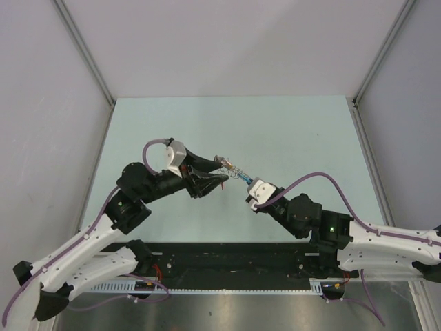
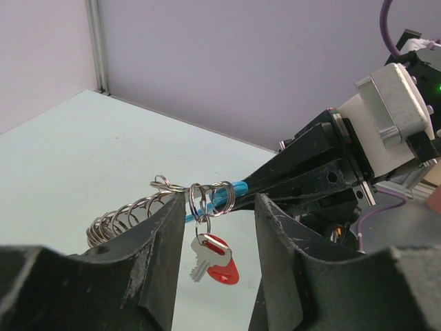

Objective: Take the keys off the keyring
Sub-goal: Pick up the key from the keyring, then remove the key from the keyring.

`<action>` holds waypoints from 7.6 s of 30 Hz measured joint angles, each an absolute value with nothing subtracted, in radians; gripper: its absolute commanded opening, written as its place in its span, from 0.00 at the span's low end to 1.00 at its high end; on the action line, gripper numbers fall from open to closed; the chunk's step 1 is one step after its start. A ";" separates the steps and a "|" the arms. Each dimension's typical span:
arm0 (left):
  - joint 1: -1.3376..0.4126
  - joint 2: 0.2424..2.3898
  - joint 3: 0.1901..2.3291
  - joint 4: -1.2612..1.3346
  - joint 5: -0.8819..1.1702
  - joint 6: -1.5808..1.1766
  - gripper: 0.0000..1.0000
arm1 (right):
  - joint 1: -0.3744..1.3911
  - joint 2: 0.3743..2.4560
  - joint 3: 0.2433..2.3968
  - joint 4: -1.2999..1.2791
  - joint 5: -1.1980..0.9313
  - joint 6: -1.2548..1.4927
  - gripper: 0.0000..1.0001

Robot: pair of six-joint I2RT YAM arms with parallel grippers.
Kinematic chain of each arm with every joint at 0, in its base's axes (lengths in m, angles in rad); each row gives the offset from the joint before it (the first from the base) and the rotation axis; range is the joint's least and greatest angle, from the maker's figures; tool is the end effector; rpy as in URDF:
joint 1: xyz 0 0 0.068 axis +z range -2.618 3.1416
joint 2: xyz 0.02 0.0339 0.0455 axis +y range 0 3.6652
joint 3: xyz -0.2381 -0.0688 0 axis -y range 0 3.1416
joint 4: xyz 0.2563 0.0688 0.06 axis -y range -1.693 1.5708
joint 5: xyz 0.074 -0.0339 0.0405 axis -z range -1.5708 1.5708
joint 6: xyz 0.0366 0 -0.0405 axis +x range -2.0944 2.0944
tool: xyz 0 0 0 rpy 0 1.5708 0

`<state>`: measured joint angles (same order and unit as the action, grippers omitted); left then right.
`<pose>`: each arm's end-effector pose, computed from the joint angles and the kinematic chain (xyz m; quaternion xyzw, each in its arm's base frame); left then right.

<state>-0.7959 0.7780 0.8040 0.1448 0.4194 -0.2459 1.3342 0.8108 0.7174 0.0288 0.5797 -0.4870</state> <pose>0.1369 -0.1611 0.3655 0.3243 0.5632 -0.4886 0.5821 0.0713 0.2103 0.3152 -0.4324 0.5832 0.0793 0.6832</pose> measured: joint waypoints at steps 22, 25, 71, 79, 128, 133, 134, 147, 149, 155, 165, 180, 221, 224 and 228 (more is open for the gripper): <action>-0.871 0.585 0.664 0.133 0.176 -0.234 0.64 | 1.329 0.808 0.714 0.013 0.577 -0.487 0.00; -0.871 0.609 0.664 0.150 0.190 -0.236 0.58 | 1.327 0.808 0.714 0.014 0.574 -0.487 0.00; -0.899 0.703 0.606 0.225 0.189 -0.203 0.00 | 1.290 0.861 0.675 0.133 0.426 -0.329 0.04; -0.901 0.668 0.623 0.220 0.234 -0.115 0.00 | 1.292 0.810 0.627 0.140 0.344 -0.300 0.10; -0.901 0.687 0.696 0.145 0.483 0.027 0.00 | 1.351 0.608 0.675 0.155 0.185 -0.376 0.33; -0.901 0.687 0.696 0.144 0.483 0.028 0.01 | 1.338 0.642 0.706 0.179 0.210 -0.402 0.29; -0.901 0.687 0.696 0.144 0.483 0.028 0.00 | 1.334 0.649 0.708 0.179 0.211 -0.405 0.29; -0.901 0.695 0.696 0.141 0.484 0.031 0.00 | 1.300 0.736 0.717 0.147 0.105 -0.408 0.29; -0.901 0.696 0.696 0.138 0.484 0.034 0.00 | 1.300 0.737 0.717 0.145 0.091 -0.408 0.29; -0.901 0.696 0.696 0.136 0.484 0.035 0.00 | 1.299 0.734 0.718 0.129 0.081 -0.408 0.29; -0.901 0.696 0.696 0.132 0.483 0.035 0.00 | 1.300 0.729 0.718 0.125 0.067 -0.397 0.28; -0.901 0.696 0.696 0.121 0.482 0.035 0.00 | 1.301 0.763 0.719 0.148 0.063 -0.396 0.27; -0.888 0.704 0.696 0.102 0.396 0.089 0.00 | 1.328 0.868 0.719 0.289 0.270 -0.234 0.00; -0.888 0.703 0.696 0.101 0.385 0.099 0.00 | 1.330 0.871 0.719 0.297 0.292 -0.203 0.00; -0.889 0.699 0.701 0.100 0.369 0.108 0.00 | 1.331 0.871 0.719 0.314 0.315 -0.174 0.00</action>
<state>-0.8886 0.6994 0.7013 0.1001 0.3687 0.1081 1.3312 0.8715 0.7185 0.3141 0.3149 -0.1738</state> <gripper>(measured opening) 0.022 0.102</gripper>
